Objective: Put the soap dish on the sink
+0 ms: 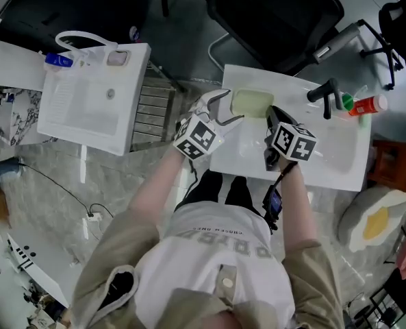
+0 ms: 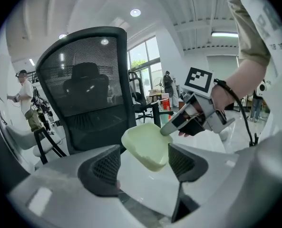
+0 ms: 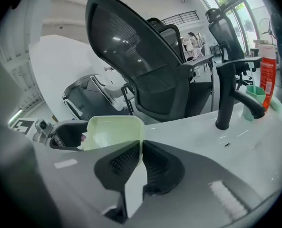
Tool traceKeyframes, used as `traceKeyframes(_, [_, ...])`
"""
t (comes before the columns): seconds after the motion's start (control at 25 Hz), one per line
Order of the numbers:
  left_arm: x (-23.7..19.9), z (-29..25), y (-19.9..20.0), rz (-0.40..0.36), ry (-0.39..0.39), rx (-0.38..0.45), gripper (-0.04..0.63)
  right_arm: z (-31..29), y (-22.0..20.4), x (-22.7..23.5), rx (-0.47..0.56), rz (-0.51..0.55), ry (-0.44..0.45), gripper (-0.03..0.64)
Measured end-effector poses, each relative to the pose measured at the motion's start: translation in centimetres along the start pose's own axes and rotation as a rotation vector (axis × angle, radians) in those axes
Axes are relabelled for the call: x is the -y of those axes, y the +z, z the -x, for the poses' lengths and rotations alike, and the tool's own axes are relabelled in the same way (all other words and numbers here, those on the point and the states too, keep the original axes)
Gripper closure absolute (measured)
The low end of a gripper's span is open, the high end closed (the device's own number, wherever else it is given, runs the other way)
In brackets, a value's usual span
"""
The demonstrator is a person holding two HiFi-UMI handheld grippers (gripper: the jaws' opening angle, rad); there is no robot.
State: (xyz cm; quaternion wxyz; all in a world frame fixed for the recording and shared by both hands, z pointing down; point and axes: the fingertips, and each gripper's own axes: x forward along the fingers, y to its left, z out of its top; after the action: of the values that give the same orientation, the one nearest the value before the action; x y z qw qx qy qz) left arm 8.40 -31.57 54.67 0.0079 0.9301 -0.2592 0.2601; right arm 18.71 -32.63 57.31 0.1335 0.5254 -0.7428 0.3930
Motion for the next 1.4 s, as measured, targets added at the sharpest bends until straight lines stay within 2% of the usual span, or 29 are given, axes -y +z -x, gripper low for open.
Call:
traceKeyframes(0.36, [-0.1, -2.6, -3.7, -0.096, -0.056, -0.149, 0.265, -2.5, -0.7, 1.4, -0.066, -0.008, -0.044, 0.596])
traceKeyframes(0.48, [-0.7, -3.6, -5.3, -0.094, -0.044, -0.2, 0.265, -3.3, -0.9, 1.4, -0.086, -0.016, -0.045, 0.596])
traceKeyframes(0.68, [-0.9, -4.8, -6.2, -0.109, -0.056, -0.241, 0.266, -4.2, -1.3, 2.0, -0.122, -0.006, -0.071, 0.595])
traceKeyframes(1.0, [-1.1, -6.8, -8.5, -0.126, -0.103, -0.323, 0.267, -5.6, -2.0, 3.4, -0.178, -0.001, -0.103, 0.595])
traceKeyframes(1.4, [-2.2, -9.0, -10.5, -0.072, -0.141, -0.412, 0.267, -7.7, -1.8, 4.4, -0.243, 0.042, -0.127, 0.594])
